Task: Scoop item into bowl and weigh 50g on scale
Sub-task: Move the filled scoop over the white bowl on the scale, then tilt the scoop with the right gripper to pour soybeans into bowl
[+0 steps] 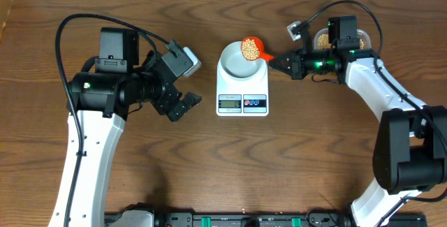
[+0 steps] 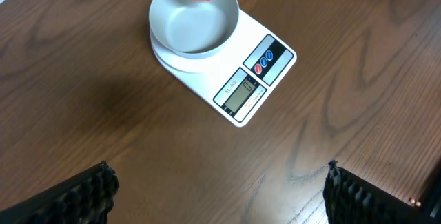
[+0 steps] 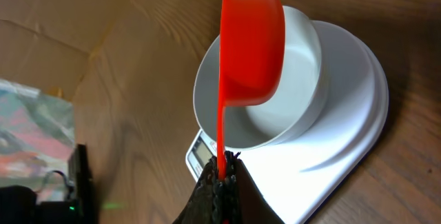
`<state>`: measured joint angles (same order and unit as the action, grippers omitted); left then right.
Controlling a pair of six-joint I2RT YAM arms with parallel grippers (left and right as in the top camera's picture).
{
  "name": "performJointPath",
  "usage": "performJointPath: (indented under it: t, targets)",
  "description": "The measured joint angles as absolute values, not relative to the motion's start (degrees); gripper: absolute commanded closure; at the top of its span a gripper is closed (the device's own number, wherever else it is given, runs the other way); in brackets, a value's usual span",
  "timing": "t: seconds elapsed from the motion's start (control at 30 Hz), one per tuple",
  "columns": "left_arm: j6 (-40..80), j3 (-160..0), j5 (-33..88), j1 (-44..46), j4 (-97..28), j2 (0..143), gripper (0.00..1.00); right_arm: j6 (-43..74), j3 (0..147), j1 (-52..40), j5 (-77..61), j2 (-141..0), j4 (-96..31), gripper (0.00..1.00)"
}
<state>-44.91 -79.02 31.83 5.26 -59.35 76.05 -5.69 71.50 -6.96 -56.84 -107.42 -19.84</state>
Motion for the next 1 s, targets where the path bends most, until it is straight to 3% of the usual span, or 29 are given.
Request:
performJointPath:
  t: [1.0]
  targets:
    - [-44.9,-79.0,31.8,5.3,-59.4,76.1,0.02,-18.6,71.5,-9.8,-46.5,-107.4,-19.8,0.99]
